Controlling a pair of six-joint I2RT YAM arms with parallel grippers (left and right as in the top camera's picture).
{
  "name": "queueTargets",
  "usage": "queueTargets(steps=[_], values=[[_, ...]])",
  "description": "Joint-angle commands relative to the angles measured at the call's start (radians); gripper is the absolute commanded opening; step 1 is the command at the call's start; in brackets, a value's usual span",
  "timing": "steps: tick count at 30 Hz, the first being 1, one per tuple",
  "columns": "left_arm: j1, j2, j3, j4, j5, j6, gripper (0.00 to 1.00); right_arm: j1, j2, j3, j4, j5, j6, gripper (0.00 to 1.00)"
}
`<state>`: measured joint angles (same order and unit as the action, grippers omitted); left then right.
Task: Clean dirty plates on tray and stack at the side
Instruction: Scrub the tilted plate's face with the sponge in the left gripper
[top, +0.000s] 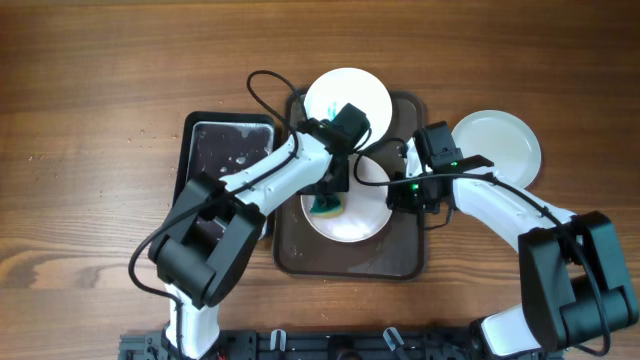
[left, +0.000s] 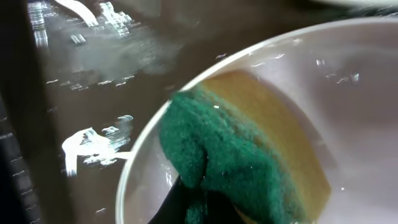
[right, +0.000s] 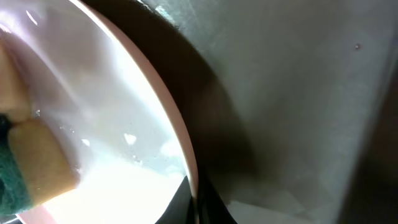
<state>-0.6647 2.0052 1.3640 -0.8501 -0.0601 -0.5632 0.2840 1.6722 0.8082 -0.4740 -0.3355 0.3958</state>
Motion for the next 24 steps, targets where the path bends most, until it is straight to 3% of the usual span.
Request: queueTargets(steps=[1, 5, 16, 18, 24], values=[[-0.005, 0.047, -0.025, 0.127, 0.333, -0.018, 0.04, -0.012, 0.03, -0.003, -0.016, 0.074, -0.004, 0.04], [-0.061, 0.047, -0.025, 0.22, 0.459, -0.018, 0.04, -0.012, 0.03, -0.003, -0.017, 0.074, -0.031, 0.04], [-0.145, 0.077, -0.025, 0.266, 0.462, -0.027, 0.04, -0.012, 0.03, -0.002, -0.037, 0.074, -0.03, 0.04], [-0.138, 0.077, -0.025, 0.227, 0.42, -0.021, 0.04, -0.012, 0.03, -0.003, -0.039, 0.074, -0.03, 0.04], [-0.098, 0.074, -0.025, 0.055, 0.092, -0.021, 0.04, -0.012, 0.03, -0.002, -0.04, 0.074, -0.031, 0.04]])
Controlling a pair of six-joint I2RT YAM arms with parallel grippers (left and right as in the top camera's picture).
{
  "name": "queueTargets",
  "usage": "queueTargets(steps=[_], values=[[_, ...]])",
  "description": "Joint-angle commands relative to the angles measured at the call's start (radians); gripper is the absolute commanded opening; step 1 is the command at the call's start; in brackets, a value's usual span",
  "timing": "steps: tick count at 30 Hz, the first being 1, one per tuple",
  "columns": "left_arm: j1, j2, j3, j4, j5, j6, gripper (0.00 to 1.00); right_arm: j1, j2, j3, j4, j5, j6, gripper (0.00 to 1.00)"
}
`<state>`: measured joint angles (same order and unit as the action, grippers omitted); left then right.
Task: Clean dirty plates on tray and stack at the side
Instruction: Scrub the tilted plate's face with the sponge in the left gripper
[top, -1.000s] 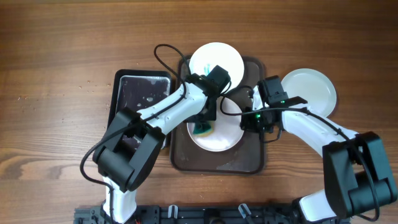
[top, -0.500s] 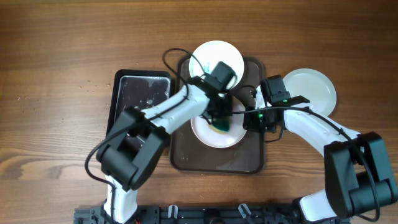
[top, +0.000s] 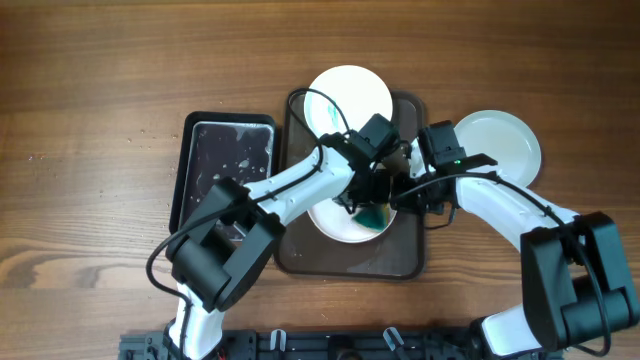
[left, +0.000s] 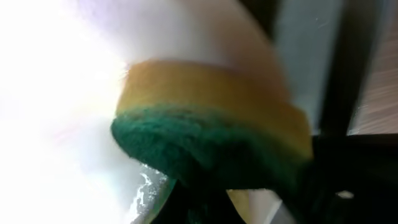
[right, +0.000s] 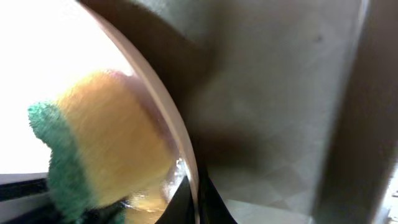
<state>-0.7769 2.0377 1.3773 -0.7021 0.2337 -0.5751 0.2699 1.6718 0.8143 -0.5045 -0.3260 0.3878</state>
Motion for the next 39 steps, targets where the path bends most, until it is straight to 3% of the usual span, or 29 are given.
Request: queueTargets(steps=[1, 8, 15, 19, 25, 28, 31, 39], values=[[0.024, 0.037, -0.038, -0.113, -0.253, -0.01, 0.04, 0.002, 0.03, -0.008, -0.008, 0.064, -0.022, 0.04], [0.077, 0.007, -0.038, -0.237, -0.601, -0.052, 0.04, 0.002, 0.03, -0.008, -0.011, 0.064, -0.023, 0.04], [0.128, 0.002, -0.038, -0.24, -0.645, -0.062, 0.04, 0.002, 0.03, -0.008, -0.011, 0.064, -0.022, 0.04], [0.134, 0.002, -0.038, -0.2, -0.509, -0.061, 0.04, 0.002, 0.03, -0.008, -0.011, 0.065, -0.033, 0.04], [0.131, 0.003, -0.038, -0.03, 0.005, -0.058, 0.04, 0.002, 0.03, -0.008, -0.012, 0.065, -0.056, 0.04], [0.116, 0.005, -0.038, 0.074, 0.183, -0.062, 0.04, 0.002, 0.03, -0.008, -0.013, 0.065, -0.071, 0.04], [0.088, 0.005, -0.038, 0.127, 0.245, -0.063, 0.04, 0.002, 0.03, -0.008, -0.02, 0.065, -0.073, 0.04], [0.019, 0.005, -0.038, 0.138, 0.243, -0.062, 0.04, 0.002, 0.03, -0.008, -0.032, 0.065, -0.073, 0.04]])
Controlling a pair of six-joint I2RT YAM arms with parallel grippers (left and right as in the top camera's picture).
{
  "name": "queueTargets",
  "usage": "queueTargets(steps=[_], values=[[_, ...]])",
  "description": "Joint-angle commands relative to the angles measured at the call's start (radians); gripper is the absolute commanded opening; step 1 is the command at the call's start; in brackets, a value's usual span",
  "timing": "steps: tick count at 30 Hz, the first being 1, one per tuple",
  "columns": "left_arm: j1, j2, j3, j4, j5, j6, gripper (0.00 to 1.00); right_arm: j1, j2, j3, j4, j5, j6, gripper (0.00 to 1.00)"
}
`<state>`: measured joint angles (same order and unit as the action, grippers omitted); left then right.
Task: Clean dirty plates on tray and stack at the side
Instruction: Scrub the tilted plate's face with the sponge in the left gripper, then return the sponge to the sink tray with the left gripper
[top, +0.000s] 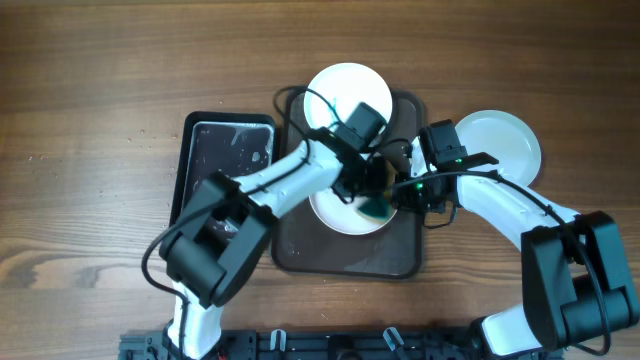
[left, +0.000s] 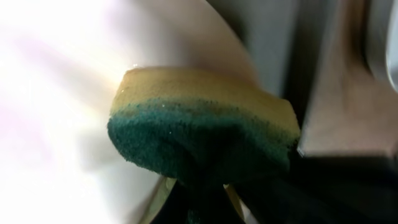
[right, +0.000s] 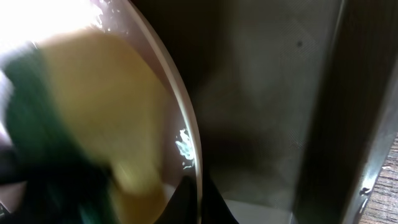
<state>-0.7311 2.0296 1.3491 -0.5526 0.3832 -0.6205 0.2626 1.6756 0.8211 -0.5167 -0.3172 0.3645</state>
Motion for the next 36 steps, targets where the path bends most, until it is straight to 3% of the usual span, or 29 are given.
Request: queueTargets(steps=[1, 4, 11, 18, 29, 36], values=[[-0.027, 0.013, -0.01, -0.026, 0.081, -0.017, 0.04, 0.009, 0.026, -0.015, -0.021, 0.056, -0.05, 0.04], [-0.019, 0.013, -0.01, -0.094, -0.021, -0.017, 0.04, 0.009, 0.026, -0.015, -0.022, 0.056, -0.05, 0.04], [0.031, 0.012, -0.01, -0.275, -0.476, -0.017, 0.04, 0.009, 0.026, -0.015, -0.023, 0.056, -0.05, 0.04], [0.11, 0.012, -0.01, -0.333, -0.669, -0.016, 0.04, 0.009, 0.026, -0.015, -0.022, 0.056, -0.051, 0.04], [0.105, -0.018, -0.01, -0.396, -0.769, -0.017, 0.04, 0.009, 0.026, -0.015, -0.02, 0.059, -0.05, 0.04], [0.103, -0.163, -0.01, -0.399, -0.637, -0.017, 0.04, 0.009, 0.026, -0.015, -0.021, 0.059, -0.05, 0.04]])
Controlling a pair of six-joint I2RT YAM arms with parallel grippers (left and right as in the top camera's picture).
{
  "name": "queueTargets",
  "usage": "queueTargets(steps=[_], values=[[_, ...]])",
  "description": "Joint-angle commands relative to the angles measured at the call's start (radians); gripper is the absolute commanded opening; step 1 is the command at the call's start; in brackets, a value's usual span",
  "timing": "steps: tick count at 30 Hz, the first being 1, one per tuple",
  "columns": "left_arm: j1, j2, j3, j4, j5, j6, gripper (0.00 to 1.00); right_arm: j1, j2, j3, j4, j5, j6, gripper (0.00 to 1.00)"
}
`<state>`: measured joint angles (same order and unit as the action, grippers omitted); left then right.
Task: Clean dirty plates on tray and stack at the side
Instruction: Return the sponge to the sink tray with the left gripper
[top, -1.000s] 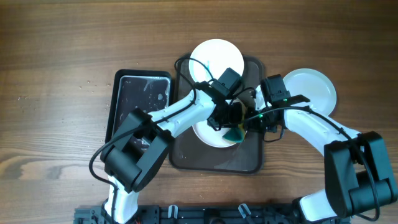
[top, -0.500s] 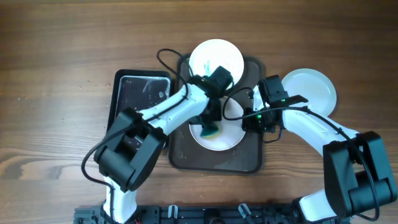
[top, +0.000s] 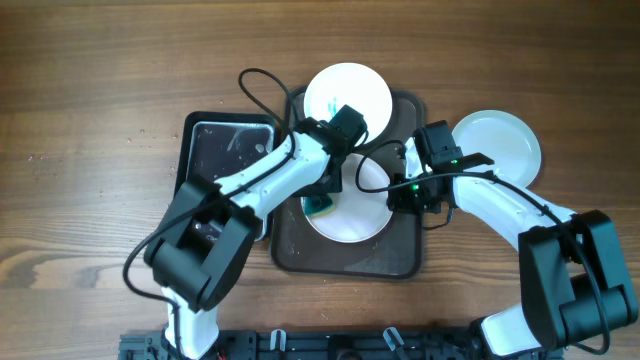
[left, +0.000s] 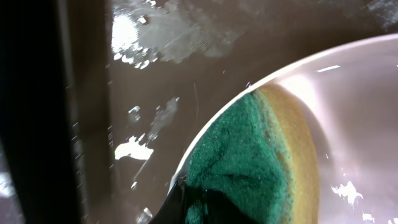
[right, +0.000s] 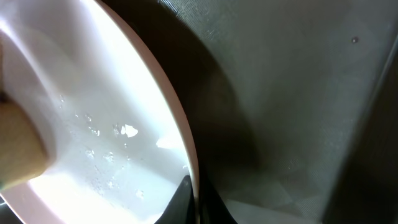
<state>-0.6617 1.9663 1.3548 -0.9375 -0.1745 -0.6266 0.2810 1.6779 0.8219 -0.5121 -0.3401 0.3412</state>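
Observation:
A white plate lies on the brown tray. My left gripper is shut on a green and yellow sponge pressed to the plate's left rim. On the plate's right rim my right gripper is shut, one finger on each side. A second white plate lies at the tray's far end. Another white plate rests on the table right of the tray.
A black tray with wet patches lies left of the brown tray, under my left arm. Bare wooden table surrounds both trays. Water drops and smears show on the brown tray floor.
My left gripper has moved the sponge from the plate's right side, near my right gripper, to its left rim. The right gripper still holds the plate's right rim.
The sponge was first at the plate's left side. Then it lay at the lower right of the plate, then at the right beside my right gripper. Now it is back at the left rim. My right gripper held the rim throughout.

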Motion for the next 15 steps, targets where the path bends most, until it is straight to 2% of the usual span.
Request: queueTargets(steps=[1, 5, 10, 15], values=[[0.037, -0.122, -0.015, -0.014, -0.053, -0.011, 0.04, -0.009, 0.024, -0.016, -0.026, 0.082, -0.026, 0.04], [0.07, -0.212, -0.015, -0.021, 0.085, -0.01, 0.04, -0.009, 0.024, -0.016, -0.024, 0.082, -0.025, 0.04], [0.192, -0.339, -0.016, -0.049, 0.281, 0.047, 0.04, -0.009, 0.024, -0.016, -0.024, 0.082, -0.025, 0.04], [0.404, -0.395, -0.016, -0.134, 0.219, 0.132, 0.04, -0.009, 0.024, -0.016, -0.024, 0.082, -0.025, 0.04]])
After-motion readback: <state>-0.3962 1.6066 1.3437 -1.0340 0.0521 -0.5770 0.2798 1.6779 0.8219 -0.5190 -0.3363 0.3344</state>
